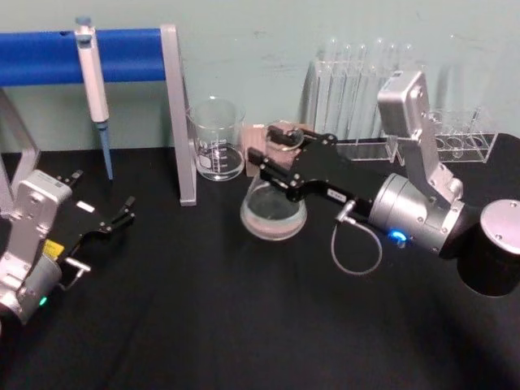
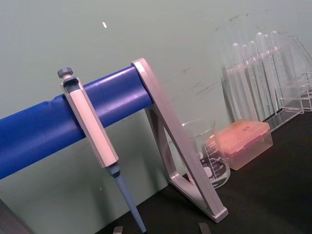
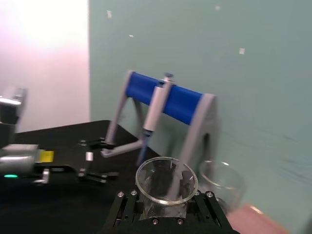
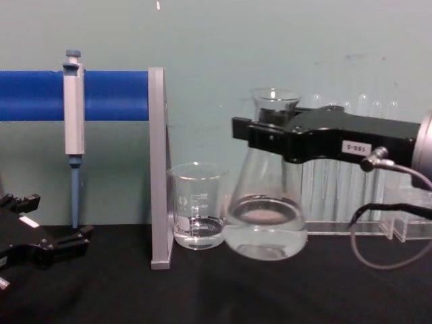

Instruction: Grasp the erlenmeyer flask with one hand, shake it three times, then place it back.

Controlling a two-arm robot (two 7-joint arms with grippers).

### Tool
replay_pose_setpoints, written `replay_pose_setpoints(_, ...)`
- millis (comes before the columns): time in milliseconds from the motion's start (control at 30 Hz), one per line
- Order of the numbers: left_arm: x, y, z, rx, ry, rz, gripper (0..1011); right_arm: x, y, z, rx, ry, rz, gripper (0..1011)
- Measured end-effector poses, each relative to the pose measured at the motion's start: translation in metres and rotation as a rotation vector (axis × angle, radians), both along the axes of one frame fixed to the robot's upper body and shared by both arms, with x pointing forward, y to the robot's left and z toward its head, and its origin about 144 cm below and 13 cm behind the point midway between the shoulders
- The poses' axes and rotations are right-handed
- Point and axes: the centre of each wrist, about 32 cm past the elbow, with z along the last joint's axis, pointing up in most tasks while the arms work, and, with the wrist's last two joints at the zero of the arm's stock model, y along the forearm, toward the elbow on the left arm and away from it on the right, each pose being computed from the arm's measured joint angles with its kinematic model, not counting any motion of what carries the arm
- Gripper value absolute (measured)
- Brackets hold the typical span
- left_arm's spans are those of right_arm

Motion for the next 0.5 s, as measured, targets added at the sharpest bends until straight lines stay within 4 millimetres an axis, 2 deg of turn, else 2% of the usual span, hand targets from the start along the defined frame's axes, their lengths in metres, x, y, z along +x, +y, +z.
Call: replay_pose_setpoints(500, 0.0, 0.0, 0.0, 0.0, 0.0, 0.0, 1001, 0.008, -0.022, -0.003, -0.004, -0.003, -0.189, 448)
